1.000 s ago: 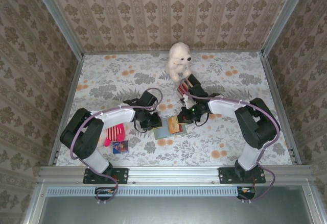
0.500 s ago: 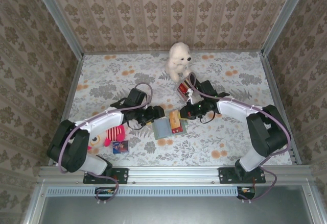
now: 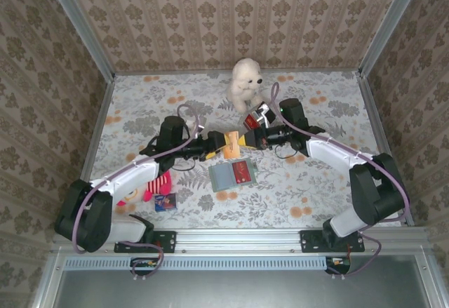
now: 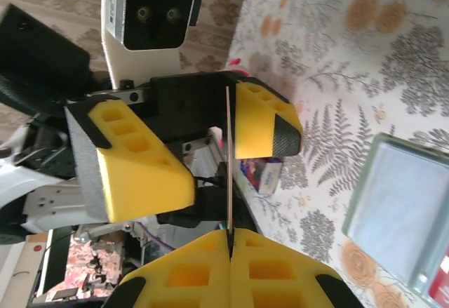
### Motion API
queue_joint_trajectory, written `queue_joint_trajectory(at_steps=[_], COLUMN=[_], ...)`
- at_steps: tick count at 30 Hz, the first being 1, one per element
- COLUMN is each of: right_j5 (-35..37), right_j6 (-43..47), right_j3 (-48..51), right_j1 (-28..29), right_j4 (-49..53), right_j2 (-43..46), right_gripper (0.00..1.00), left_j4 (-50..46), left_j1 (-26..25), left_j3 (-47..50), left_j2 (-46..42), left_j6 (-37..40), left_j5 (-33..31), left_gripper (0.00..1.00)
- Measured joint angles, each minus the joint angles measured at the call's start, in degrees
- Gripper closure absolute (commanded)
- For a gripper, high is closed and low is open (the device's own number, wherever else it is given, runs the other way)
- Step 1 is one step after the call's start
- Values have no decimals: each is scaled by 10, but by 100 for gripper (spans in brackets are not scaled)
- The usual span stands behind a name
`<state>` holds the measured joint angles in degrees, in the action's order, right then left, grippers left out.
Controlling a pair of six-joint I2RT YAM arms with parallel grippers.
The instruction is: Take the credit cards out of the card holder
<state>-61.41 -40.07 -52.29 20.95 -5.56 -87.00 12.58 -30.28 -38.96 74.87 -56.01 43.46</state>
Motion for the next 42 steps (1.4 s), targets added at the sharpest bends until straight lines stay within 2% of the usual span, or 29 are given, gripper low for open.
queue_joint_trajectory(at_steps=[11, 16, 17, 20, 21, 23, 25, 31, 35, 42], right_j5=[-27, -29, -29, -24, -18, -7, 5, 45, 63, 96], right_j6=[-33, -42, -44, -62, -71, -90, -116, -179, -208, -249], right_j3=[0, 0, 0, 0, 2, 6, 14, 35, 40, 54], right_j1=[-5, -5, -5, -5, -6, -5, -4, 14, 31, 38], right_j4=[-41, -50, -50, -57, -61, -74, -97, -150, -173, -220], right_j2=[23, 24, 24, 28, 31, 37, 43, 46, 46, 46], right_gripper=[100, 99, 94, 67, 61, 53, 50, 51, 56, 81], left_j4=[142, 181, 188, 208, 212, 216, 217, 217, 217, 217], left_j1=[0, 0, 0, 0, -1, -1, -2, -2, -2, -2], left_j3=[0, 0, 0, 1, 1, 1, 1, 1, 0, -1], left_j2=[0, 1, 1, 3, 4, 4, 4, 4, 4, 4], left_j6=[-57, -78, -81, -92, -96, -101, -105, -125, -139, -156], left_j5=[48, 57, 58, 59, 58, 56, 48, 14, -7, -35], left_gripper=[69, 92, 94, 100, 100, 100, 100, 100, 100, 100])
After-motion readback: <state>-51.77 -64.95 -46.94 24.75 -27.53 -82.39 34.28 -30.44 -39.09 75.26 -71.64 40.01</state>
